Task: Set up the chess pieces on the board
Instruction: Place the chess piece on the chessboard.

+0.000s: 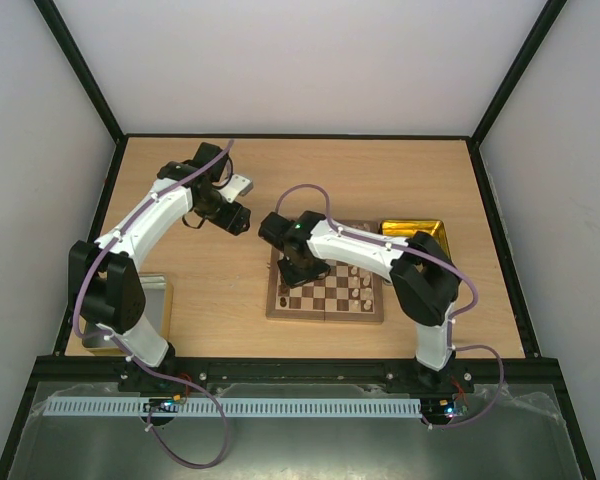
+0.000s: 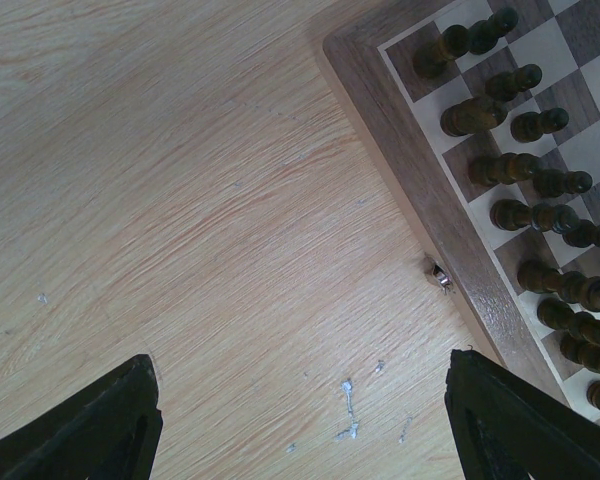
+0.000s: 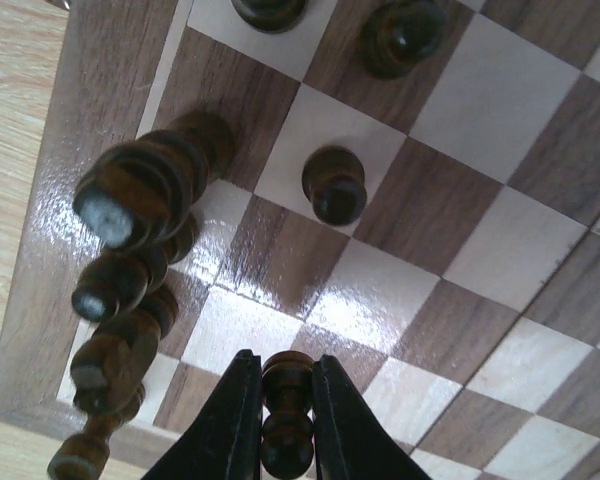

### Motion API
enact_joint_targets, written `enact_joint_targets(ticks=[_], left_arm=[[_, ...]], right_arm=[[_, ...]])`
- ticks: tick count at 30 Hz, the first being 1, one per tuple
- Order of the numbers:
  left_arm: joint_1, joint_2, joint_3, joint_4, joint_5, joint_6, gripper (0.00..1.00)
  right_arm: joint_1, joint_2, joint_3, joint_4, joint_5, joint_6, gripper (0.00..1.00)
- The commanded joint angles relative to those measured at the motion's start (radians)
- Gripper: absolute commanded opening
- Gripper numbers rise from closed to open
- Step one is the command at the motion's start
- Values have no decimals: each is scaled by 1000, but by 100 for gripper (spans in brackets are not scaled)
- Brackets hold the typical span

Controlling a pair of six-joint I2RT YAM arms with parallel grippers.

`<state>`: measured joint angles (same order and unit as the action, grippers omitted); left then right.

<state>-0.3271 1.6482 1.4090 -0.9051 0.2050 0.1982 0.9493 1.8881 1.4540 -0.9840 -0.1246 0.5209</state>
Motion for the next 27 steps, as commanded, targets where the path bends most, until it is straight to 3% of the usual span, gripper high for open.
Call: enact_joint_targets(ticks=[1, 27], left_arm=[[-3, -22, 0, -10, -4, 1, 78], [30, -25, -10, 2, -35, -12, 78]], right_arm=[[2, 41, 44, 21, 5, -18, 11], [-23, 120, 85, 21, 0, -36, 10]])
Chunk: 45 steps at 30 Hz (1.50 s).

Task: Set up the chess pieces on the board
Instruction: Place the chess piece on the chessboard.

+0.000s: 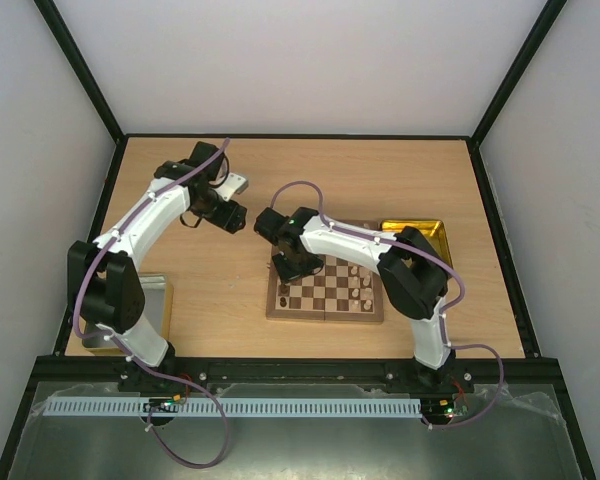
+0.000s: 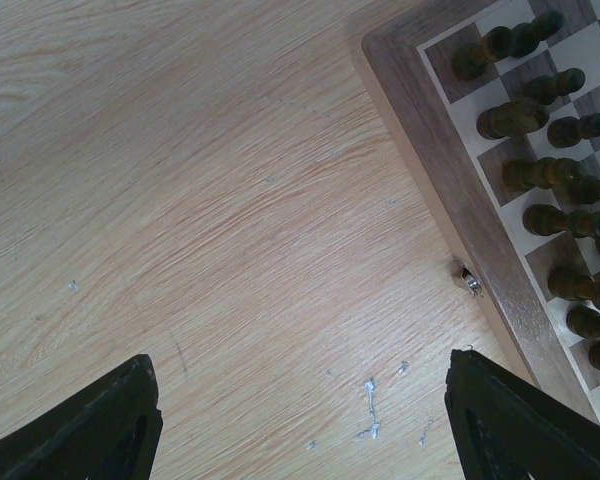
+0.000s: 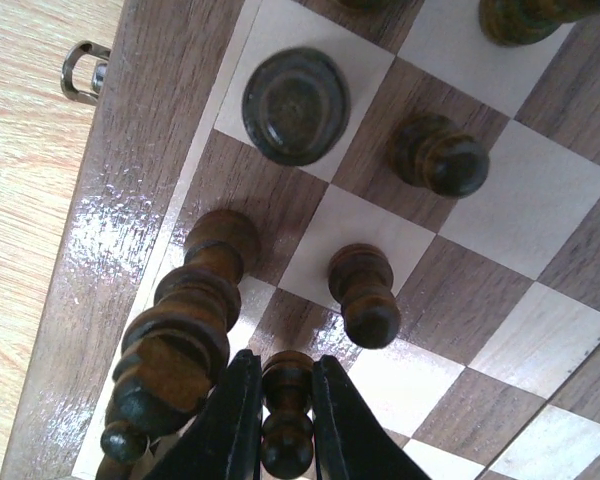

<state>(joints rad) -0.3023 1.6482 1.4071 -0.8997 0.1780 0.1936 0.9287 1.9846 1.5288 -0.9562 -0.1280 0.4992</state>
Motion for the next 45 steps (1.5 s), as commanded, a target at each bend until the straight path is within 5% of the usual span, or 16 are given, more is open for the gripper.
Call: enact_joint_targets(ticks=[1, 20, 33, 45], left_arm=[[5, -24, -7, -4, -8, -8, 78], [5, -16, 2, -5, 0, -8, 78], [5, -13, 6, -6, 3, -8, 78], [3, -8, 15, -9, 5, -8, 78]], right_arm=[[-4, 24, 8, -6, 3, -14, 10], [-3, 17, -24, -7, 0, -21, 17], [-10, 9, -19, -10, 2, -21, 30], [-29, -13, -50, 5, -37, -17, 27]])
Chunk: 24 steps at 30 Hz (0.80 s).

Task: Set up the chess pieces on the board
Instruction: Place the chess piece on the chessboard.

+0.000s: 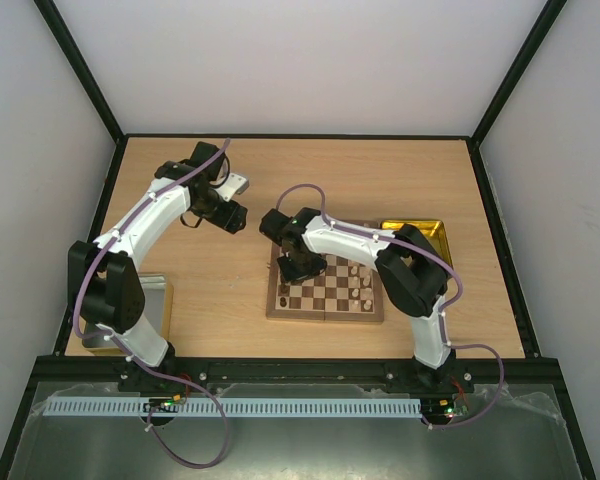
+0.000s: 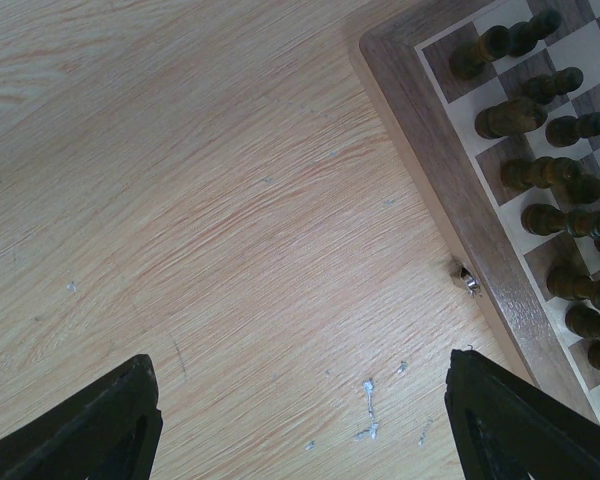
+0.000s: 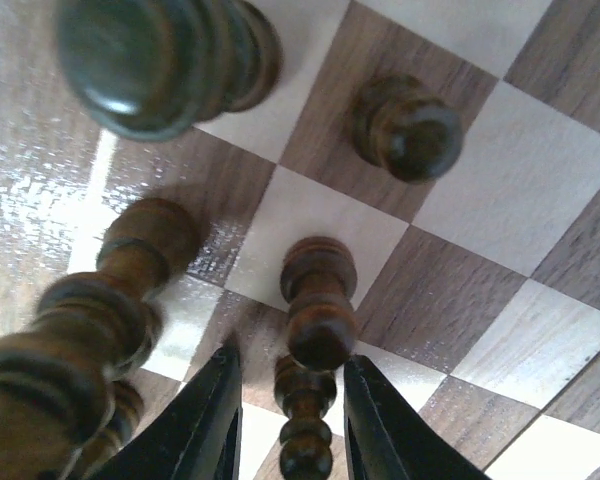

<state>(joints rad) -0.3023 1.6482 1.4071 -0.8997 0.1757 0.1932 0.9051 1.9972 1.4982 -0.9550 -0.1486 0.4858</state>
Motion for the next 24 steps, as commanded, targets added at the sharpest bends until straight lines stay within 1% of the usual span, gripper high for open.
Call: enact_joint_targets(ticks=[1, 7, 24], left_arm=[[4, -8, 13, -9, 7, -8, 78], [4, -17, 7, -8, 5, -8, 78], [5, -22, 2, -6, 2, -6, 78]], right_arm=[[-6, -23, -21, 5, -25, -6, 26], [-11, -19, -34, 29, -56, 3, 20], [-18, -15, -20, 32, -81, 5, 20]])
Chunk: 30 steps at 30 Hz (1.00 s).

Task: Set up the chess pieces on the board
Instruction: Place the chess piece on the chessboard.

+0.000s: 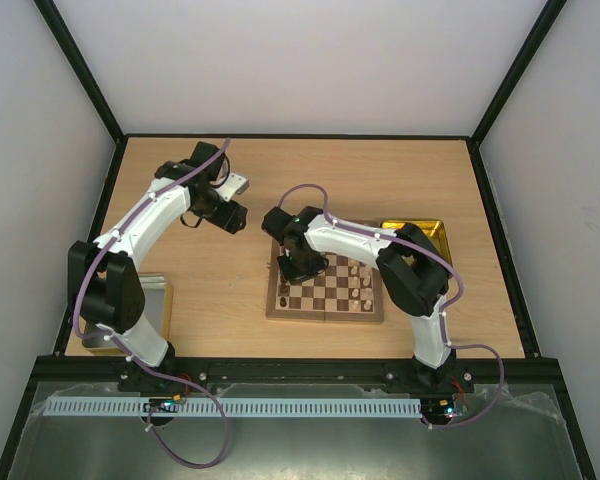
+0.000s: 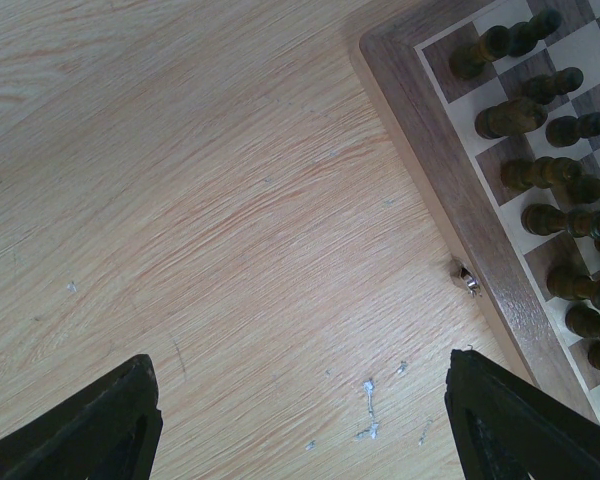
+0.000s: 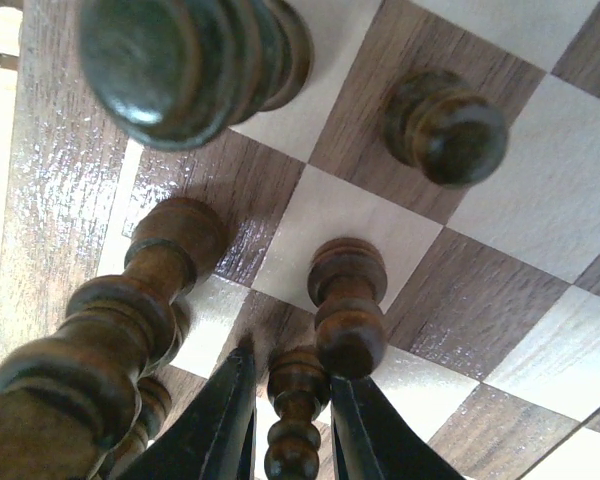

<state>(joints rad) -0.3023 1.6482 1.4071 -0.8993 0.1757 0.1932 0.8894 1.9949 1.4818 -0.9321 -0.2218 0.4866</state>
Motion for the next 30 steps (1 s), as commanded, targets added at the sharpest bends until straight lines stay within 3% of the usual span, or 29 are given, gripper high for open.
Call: enact_joint_targets(ticks=[1, 15, 22, 30], left_arm=[[4, -22, 2, -7, 2, -6, 78], [4, -22, 2, -6, 3, -6, 78], [3, -19, 8, -9, 7, -6, 78], [4, -16, 13, -10, 6, -6, 78]], right_arm=[[-2, -12, -3, 9, -10, 4, 20], [-3, -11, -4, 5, -9, 4, 20], [-3, -16, 6, -6, -4, 2, 28], [-9, -23, 13, -17, 7, 3, 29]])
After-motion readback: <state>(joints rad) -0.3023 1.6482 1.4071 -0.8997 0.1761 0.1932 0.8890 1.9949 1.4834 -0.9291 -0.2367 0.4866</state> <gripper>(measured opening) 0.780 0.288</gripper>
